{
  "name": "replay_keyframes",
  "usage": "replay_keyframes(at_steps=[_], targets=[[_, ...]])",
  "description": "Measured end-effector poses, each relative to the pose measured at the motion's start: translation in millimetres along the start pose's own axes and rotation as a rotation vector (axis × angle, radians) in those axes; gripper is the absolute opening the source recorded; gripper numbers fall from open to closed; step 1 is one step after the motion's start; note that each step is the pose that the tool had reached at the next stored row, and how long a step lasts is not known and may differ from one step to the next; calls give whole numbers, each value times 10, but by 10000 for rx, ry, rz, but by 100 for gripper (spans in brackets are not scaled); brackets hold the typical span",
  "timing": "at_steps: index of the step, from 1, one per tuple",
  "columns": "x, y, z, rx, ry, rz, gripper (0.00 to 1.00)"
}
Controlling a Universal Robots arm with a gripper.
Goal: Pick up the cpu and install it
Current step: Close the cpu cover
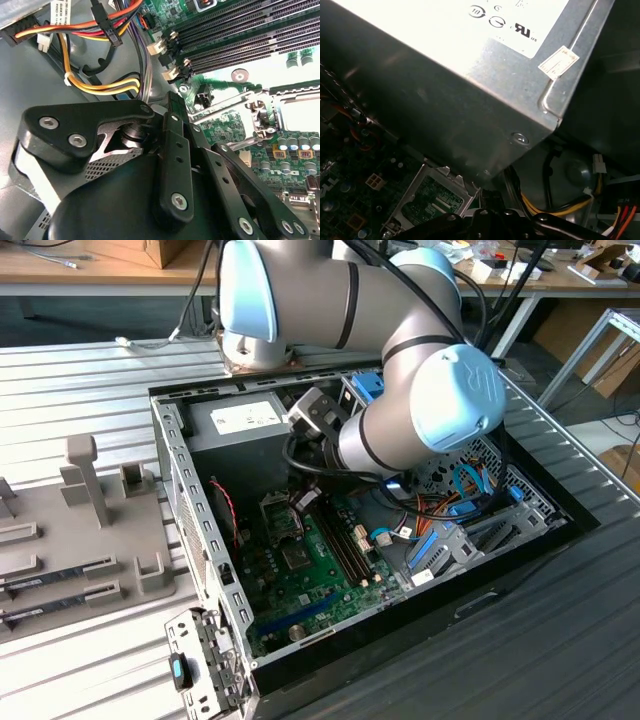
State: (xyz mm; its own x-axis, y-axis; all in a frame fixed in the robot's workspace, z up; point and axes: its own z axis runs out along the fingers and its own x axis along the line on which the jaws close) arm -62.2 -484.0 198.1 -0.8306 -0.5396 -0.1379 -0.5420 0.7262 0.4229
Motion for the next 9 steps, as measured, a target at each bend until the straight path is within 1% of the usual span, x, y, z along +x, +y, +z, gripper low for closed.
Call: replay_keyframes(at_steps=[2, 3, 9], targets=[[10, 3, 0, -12, -7, -2, 11], [19, 0, -3, -30, -19, -5, 11], [43, -30, -21, -77, -49, -13, 11]])
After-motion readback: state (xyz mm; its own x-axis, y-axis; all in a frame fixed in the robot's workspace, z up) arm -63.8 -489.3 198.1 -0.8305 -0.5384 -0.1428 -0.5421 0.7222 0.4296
